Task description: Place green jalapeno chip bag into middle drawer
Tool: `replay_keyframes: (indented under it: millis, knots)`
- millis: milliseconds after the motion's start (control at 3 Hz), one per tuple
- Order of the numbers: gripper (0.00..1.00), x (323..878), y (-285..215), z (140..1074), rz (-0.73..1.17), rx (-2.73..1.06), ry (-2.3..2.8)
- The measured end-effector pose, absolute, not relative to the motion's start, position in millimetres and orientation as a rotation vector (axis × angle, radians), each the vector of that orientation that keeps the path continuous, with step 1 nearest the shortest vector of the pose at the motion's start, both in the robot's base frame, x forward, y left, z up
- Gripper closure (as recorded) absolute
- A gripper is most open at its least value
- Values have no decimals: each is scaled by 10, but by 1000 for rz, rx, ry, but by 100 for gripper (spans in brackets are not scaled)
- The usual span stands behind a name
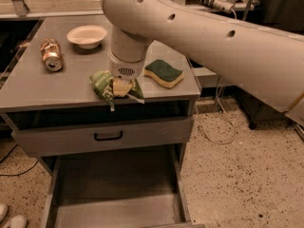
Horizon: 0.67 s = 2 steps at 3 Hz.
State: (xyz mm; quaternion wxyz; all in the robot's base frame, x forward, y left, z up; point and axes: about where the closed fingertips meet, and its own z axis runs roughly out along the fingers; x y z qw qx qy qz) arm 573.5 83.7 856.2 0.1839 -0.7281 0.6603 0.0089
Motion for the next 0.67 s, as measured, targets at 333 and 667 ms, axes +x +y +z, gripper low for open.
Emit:
replay_keyframes:
  millis: [333,667]
  knots:
    - [100,5663,767,8601,-6,-2052,1892]
    - [100,5375,607,8618,-18,-2026,1978]
